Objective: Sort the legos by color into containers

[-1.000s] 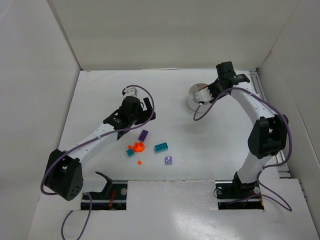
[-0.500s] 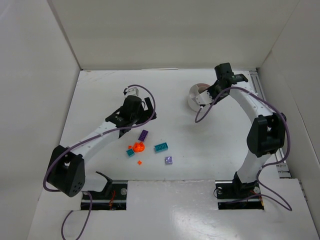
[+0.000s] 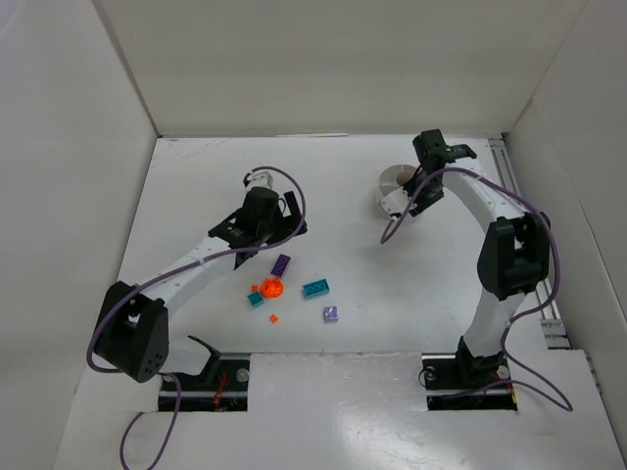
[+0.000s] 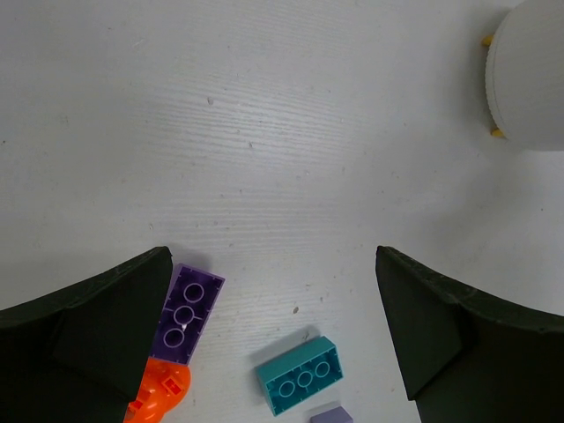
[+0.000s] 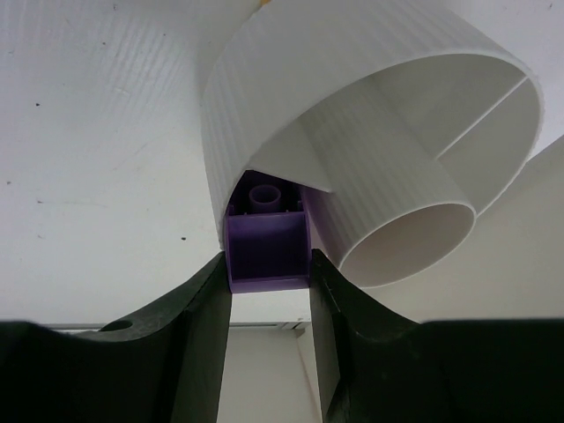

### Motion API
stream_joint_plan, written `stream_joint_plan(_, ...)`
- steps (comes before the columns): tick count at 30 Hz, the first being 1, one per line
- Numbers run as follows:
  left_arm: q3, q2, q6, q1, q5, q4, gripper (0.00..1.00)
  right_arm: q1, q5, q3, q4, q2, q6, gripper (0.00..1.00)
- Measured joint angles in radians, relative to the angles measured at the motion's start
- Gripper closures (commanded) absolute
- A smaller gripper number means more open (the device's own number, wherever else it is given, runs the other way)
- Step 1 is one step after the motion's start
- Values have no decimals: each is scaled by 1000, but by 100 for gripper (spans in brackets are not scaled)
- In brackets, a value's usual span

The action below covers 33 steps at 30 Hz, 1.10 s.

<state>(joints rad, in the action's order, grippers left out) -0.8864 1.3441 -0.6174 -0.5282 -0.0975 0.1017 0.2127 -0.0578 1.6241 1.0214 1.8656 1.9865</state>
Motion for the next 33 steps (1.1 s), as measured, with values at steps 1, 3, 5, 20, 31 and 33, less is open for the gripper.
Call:
stream_joint_plan(1, 0, 1, 0, 0, 0, 0, 0, 0, 1, 0, 0, 2, 0, 70)
stream_joint_plan(3, -3, 1, 0, 0, 0, 0, 0, 0, 3, 4, 0, 3, 0, 58)
stream_joint_plan(5, -10, 2, 0, 0, 0, 0, 0, 0, 3, 13, 1, 3, -1, 52)
stream_joint_plan(20, -17, -33, 0, 0, 9, 19, 0, -3, -92, -20, -228, -340, -163, 0)
stream_joint_plan(31, 85, -290, -9, 0, 16, 60, 0, 8, -606, -357, -773, -432, -840, 0)
stream_joint_plan(33, 116, -302, -16, 0, 18, 82, 0, 53, -547, -438, -796, -426, -938, 0)
